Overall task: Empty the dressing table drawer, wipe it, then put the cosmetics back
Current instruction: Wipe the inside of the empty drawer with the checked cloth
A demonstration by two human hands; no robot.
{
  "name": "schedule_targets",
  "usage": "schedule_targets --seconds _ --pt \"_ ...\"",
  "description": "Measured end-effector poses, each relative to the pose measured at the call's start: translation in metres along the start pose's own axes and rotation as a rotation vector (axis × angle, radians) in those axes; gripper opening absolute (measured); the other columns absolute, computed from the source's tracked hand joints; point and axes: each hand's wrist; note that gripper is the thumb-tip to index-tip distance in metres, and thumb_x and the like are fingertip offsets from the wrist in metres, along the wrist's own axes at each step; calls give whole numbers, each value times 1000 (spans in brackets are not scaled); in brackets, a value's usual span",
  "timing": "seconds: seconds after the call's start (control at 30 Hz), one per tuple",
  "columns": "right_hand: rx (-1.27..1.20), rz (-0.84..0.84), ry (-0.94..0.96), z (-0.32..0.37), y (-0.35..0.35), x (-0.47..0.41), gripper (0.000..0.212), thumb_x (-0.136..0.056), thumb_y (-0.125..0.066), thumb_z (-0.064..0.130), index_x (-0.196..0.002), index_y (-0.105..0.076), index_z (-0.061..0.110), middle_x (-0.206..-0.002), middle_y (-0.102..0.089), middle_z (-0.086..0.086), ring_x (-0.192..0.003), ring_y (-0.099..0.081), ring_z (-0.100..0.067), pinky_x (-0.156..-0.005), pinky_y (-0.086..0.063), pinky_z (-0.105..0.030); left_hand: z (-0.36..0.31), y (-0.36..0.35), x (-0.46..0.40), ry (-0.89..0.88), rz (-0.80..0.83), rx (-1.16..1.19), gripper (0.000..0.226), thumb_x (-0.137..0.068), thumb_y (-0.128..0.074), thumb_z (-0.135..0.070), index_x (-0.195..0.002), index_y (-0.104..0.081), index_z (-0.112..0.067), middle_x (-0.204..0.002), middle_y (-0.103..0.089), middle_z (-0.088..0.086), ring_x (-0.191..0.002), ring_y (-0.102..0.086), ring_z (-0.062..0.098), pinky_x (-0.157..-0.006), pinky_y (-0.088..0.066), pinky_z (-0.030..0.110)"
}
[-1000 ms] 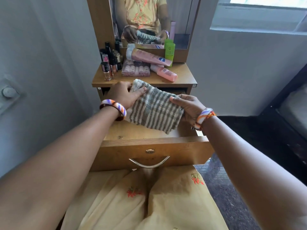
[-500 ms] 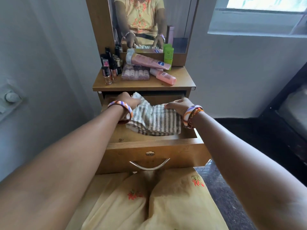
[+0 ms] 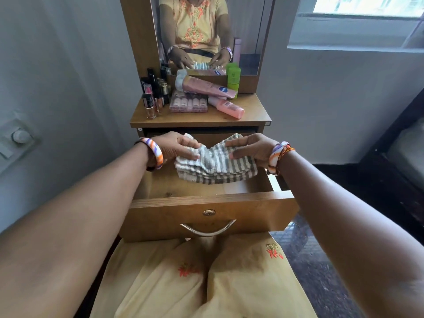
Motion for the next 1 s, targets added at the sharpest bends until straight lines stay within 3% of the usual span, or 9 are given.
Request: schedule_targets --seconds 0.17,0.3,0.4,0.5,0.6,0.67,0.77,0.87,1.0 --pt "485 -29 -38 6 -13 2 68 -71 -78 14 -133 -51 26 -117 -57 -6 -102 -62 -25 -83 -57 -37 -7 -11 -6 72 77 -384 65 -78 -74 -22 -136 -48 -8 -137 -50 -2 -123 -50 12 -107 -38 27" --pt "767 -37 39 24 -27 7 73 -77 -73 18 -142 -39 17 -122 -58 -6 -102 -60 -21 -83 -53 -30 -15 -25 -12 38 -4 -510 14 -83 -68 -26 -93 -60 -19 -101 -57 2 -97 -59 17 -86 -46 27" --pt "763 9 151 43 -38 10 93 -82 -66 8 -151 -4 22 -140 -42 -14 -123 -49 -28 -100 -43 -35 -28 -40 -11 1 -112 -195 27 -96 -46 -35 -94 -59 -12 -83 -60 4 -85 -61 24 -72 -52 34" --pt "368 72 102 54 -44 8 102 -86 -57 -3 -147 18 30 -112 -51 -14 -82 -64 -28 -72 -57 -40 -31 -48 -13 -12 -201 112 51 -96 -31 -52 -107 -60 -12 -100 -62 10 -101 -61 29 -93 -50 43" --pt "221 104 119 54 -38 14 87 -89 -50 -7 -149 11 11 -96 -57 -15 -58 -63 -17 -60 -56 -29 -23 -49 -16 -55 -239 257 43 -96 -40 -44 -118 -58 -12 -100 -64 9 -96 -62 26 -86 -50 37" --pt "-14 119 98 51 -29 17 83 -91 -47 -9 -150 5 18 -116 -59 -20 -68 -66 -19 -62 -56 -32 -16 -48 -19 -33 -257 421 18 -96 -48 -26 -101 -61 -14 -84 -65 6 -76 -64 21 -63 -55 25" --pt "-118 -95 200 41 -16 13 56 -90 -50 -7 -141 -38 15 -123 -62 -16 -58 -65 -6 -50 -53 -20 -16 -47 -23 -34 -367 601 25 -92 -45 -4 -71 -56 -13 -52 -64 -3 -45 -59 9 -40 -45 11" --pt "-91 -285 303 28 -9 4 40 -87 -61 6 -126 -58 15 -111 -65 -6 -77 -66 -11 -66 -57 -19 -29 -46 -25 -48 -381 796 18 -90 -44 -5 -87 -61 -8 -67 -68 4 -55 -63 15 -51 -52 19" --pt "-504 -28 276 15 2 2 59 -73 -77 11 -125 -57 29 -122 -63 -12 -88 -70 -20 -83 -57 -42 -59 -49 -36 -96 -341 900 35 -94 -45 -19 -124 -56 -5 -106 -65 16 -83 -64 26 -75 -55 34"
Point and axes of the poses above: each hand's wrist, its own x-axis away from the middle knuckle, its own y-axis out of the back of the hand, z = x × y
